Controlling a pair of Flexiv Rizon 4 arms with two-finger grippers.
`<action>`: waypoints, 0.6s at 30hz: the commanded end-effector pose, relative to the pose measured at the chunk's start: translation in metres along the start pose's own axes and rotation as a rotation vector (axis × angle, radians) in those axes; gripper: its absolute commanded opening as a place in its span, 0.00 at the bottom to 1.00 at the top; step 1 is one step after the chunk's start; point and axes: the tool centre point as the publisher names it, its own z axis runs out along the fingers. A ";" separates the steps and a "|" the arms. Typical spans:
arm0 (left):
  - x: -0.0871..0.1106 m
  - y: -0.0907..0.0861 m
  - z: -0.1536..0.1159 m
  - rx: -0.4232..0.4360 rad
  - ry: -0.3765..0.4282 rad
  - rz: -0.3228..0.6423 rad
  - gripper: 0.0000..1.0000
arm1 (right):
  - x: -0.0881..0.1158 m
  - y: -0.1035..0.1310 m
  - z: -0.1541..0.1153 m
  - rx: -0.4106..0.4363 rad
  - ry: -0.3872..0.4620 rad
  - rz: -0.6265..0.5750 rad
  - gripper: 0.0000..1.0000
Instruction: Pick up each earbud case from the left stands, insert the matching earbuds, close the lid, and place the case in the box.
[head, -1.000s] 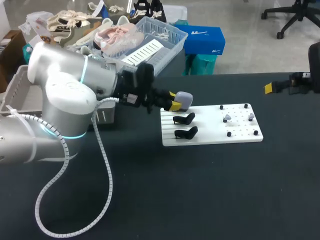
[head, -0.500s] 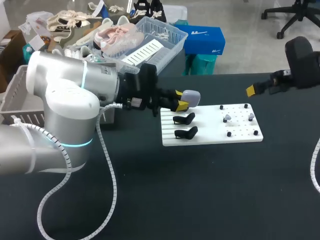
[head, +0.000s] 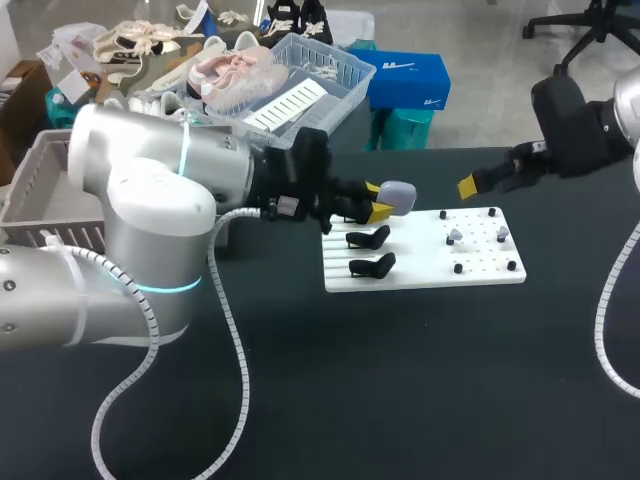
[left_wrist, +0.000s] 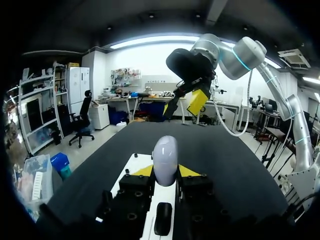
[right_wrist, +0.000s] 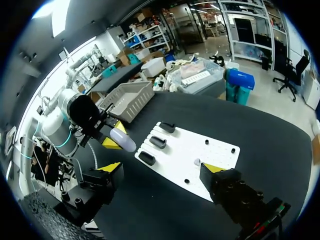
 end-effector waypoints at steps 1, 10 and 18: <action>-0.004 0.004 0.011 -0.003 -0.003 0.011 0.00 | -0.005 0.004 0.015 -0.024 0.035 -0.015 1.00; -0.010 0.007 0.017 -0.006 -0.007 0.020 0.00 | -0.008 0.018 0.034 -0.069 0.052 -0.043 1.00; -0.016 0.008 0.020 -0.008 -0.017 0.030 0.00 | -0.010 0.021 0.038 -0.075 0.049 -0.048 1.00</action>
